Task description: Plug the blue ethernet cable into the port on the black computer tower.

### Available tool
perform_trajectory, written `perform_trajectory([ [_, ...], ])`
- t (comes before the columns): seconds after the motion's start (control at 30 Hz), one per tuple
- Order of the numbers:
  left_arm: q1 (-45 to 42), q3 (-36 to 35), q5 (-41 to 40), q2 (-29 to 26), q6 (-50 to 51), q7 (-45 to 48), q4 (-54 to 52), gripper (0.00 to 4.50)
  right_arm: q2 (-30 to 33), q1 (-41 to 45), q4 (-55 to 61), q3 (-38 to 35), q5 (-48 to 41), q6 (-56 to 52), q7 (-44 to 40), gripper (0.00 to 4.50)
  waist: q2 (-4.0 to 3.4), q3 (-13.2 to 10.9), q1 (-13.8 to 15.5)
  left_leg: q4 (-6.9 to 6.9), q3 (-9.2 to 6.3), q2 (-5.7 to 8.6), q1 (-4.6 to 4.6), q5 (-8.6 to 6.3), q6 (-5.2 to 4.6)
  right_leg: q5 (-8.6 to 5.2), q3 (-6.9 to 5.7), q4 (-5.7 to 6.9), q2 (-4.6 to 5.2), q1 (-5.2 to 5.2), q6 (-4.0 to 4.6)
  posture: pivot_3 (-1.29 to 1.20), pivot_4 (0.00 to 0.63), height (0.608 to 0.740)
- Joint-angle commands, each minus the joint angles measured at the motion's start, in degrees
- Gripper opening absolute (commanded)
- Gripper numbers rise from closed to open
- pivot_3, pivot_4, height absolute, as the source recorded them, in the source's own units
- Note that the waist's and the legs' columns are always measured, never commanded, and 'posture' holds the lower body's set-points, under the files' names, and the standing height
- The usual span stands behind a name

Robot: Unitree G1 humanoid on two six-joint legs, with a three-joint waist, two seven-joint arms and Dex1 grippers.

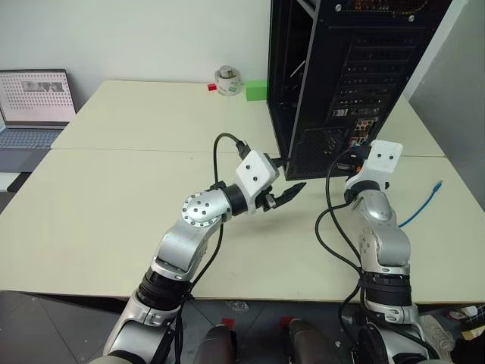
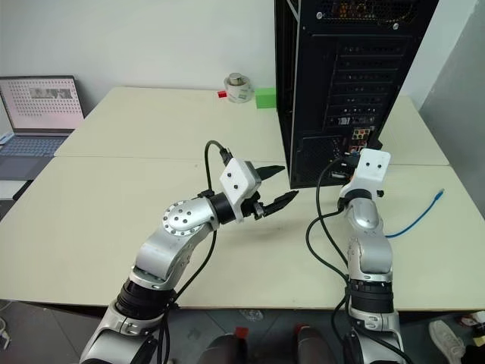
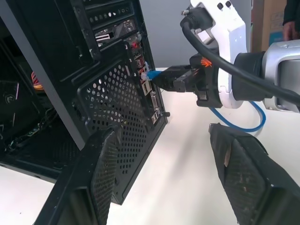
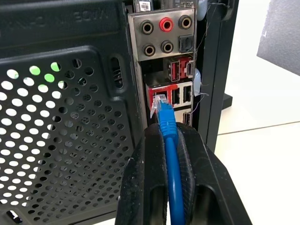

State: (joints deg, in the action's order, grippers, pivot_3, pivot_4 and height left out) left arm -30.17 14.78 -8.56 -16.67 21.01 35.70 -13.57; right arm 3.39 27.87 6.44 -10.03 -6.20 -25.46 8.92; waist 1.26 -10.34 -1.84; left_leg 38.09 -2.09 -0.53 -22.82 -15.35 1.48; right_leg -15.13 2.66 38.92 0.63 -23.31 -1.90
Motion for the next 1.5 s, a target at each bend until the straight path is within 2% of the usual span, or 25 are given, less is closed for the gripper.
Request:
perform_trajectory([
  [0.03, -1.1, -0.1, 0.1, 0.1, -0.7, 0.3, -1.1, 3.18, -0.4, 1.8, 1.0, -1.0, -1.2, 0.3, 0.1, 0.01, 0.00, 0.0, 0.0, 0.00, 0.01, 0.00, 0.00, 0.00, 0.00, 0.00, 0.01, 0.00, 0.00, 0.00, 0.00, 0.00, 0.150, 0.740],
  [1.5, -0.2, -0.2, 1.3, -1.0, -2.4, 1.1, -0.6, 3.18, 0.4, 2.7, 1.4, -1.7, -2.1, -0.6, 0.7, 0.01, 0.00, 0.0, 0.0, -0.02, 0.01, 0.00, 0.00, 0.00, 0.00, 0.00, 0.01, -0.02, 0.00, -0.01, 0.00, 0.00, 0.150, 0.740],
])
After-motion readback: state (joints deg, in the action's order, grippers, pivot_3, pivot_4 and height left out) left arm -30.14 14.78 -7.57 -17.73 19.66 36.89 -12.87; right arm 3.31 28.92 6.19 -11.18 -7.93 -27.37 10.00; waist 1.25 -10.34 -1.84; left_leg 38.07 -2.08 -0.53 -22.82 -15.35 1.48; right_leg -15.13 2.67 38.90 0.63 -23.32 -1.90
